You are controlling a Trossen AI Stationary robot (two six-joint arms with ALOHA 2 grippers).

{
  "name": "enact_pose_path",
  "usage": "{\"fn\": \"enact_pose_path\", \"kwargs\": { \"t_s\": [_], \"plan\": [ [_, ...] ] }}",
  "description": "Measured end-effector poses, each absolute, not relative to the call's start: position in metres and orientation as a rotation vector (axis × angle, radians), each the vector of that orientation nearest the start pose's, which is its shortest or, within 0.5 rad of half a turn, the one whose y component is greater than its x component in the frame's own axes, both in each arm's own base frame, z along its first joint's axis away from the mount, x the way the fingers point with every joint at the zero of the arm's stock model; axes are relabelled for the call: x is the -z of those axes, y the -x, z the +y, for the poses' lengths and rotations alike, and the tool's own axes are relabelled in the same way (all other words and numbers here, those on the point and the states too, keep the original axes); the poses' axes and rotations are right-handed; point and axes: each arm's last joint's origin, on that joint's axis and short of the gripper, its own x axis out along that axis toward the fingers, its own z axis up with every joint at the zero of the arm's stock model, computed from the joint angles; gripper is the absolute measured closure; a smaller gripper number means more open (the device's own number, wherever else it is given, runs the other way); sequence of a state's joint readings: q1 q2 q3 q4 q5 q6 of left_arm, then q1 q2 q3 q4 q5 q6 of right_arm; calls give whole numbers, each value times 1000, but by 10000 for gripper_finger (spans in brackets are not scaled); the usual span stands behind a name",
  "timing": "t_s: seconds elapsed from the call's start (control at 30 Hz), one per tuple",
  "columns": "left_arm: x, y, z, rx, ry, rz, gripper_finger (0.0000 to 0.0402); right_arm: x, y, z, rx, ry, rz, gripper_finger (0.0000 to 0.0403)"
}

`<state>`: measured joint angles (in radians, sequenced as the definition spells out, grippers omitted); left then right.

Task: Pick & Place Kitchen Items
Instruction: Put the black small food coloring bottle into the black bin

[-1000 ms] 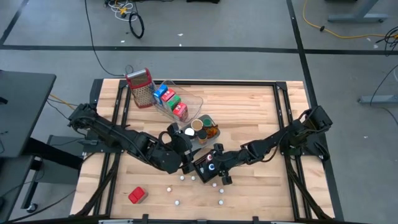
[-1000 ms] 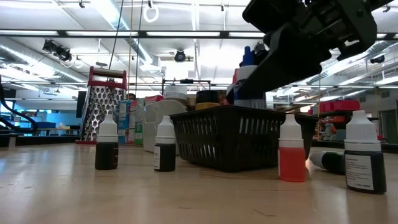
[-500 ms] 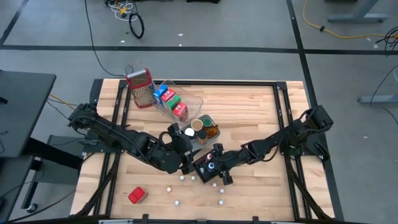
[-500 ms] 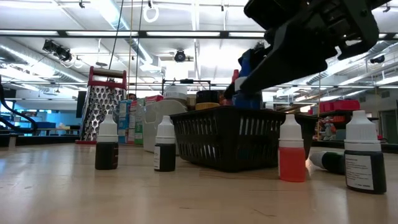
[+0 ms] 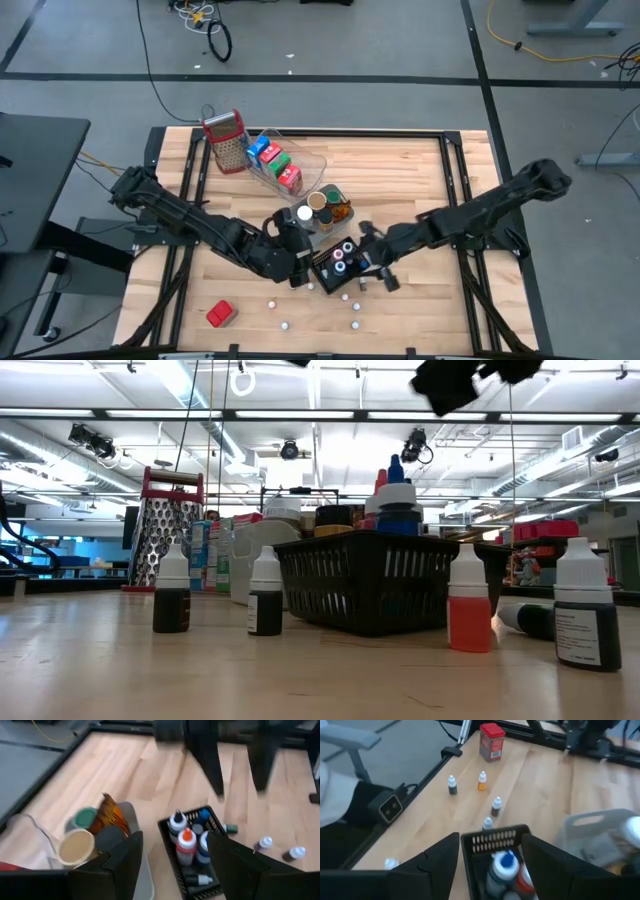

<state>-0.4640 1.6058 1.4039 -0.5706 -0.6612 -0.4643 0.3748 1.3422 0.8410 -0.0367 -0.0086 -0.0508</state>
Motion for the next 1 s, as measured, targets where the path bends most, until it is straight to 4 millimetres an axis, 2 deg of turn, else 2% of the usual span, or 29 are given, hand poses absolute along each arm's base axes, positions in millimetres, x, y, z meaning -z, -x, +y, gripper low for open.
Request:
{"fn": "enact_pose_path", "kwargs": {
  "t_s": [0.2,0.4,0.6,0.7,0.87,1.0],
  "plan": [
    [-275,-318,-144,-199,56,603,172,-270,-240,92,-339,195,522,179],
    [-231,-313,-146,16,73,588,172,-272,-236,90,-293,187,535,179],
    [-194,-298,-140,43,98,594,172,-271,-236,89,-285,191,544,179],
    [-183,-293,-138,41,207,609,172,-271,-236,89,-285,191,543,179],
    [-177,-290,-138,15,382,616,172,-272,-236,89,-279,168,538,179],
    [-175,-288,-136,-6,348,627,172,-272,-236,89,-277,161,537,179]
  ]
}}
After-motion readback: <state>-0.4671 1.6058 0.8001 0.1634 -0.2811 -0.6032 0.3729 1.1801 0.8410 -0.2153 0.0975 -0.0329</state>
